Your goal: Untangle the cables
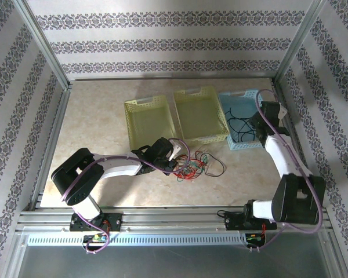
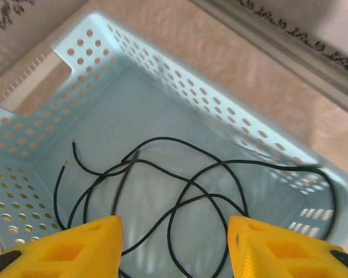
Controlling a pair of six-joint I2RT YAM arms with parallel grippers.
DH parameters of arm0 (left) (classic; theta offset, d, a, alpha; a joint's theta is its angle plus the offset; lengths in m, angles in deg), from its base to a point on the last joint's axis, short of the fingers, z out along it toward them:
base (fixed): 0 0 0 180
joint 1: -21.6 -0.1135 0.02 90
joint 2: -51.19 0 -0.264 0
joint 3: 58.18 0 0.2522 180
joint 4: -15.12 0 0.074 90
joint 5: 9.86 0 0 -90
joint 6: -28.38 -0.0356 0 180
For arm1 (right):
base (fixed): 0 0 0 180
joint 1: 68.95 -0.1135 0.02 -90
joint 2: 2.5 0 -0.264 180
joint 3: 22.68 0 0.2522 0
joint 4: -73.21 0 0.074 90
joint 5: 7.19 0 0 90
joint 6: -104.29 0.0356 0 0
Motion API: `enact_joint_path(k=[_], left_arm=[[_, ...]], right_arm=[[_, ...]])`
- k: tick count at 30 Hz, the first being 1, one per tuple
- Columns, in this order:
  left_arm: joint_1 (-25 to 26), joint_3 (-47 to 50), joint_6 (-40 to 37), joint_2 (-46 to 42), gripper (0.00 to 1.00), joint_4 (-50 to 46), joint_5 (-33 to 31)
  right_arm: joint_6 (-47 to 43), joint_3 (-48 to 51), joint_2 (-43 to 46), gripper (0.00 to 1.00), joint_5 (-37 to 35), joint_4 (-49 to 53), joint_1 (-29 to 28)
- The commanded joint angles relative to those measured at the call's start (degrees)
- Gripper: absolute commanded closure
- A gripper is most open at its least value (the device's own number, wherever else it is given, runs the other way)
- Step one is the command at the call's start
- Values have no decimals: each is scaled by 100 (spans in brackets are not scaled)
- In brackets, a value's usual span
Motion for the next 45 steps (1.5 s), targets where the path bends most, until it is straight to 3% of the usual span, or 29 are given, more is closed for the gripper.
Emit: enact_joint_path(k=[1,8,13,16,24,37,40,45], left_arm=[[-29,9,40,-32,100,-132,-100],[-29,49,9,-41,100,-73,-87],[-29,28,-47,-47,100,-113,-96],[-29,5,-47,-33,100,-108,-79],[-29,-100,-100,-15,100,-154,-89],[-29,-166,57,47,100,-113,63],[-30,-173,66,47,100,-121,62],[-29,-158,23,-14,100,-172,6]], right_arm=[[150,224,575,49,113,403,37],[371,790,2017,48,1171,1362,-213],[75,1207,2099,47,2100,2359,-1122],[28,1507,1951,47,2289,2688,-1583],[90,1968,1309,46,2195,2468,-2119],[-261,1451,-373,50,824,1899,-3067],[-240,1227,-657,60,471,1997,-3414],[-135,1175,-752,98,254,2003,-3507]])
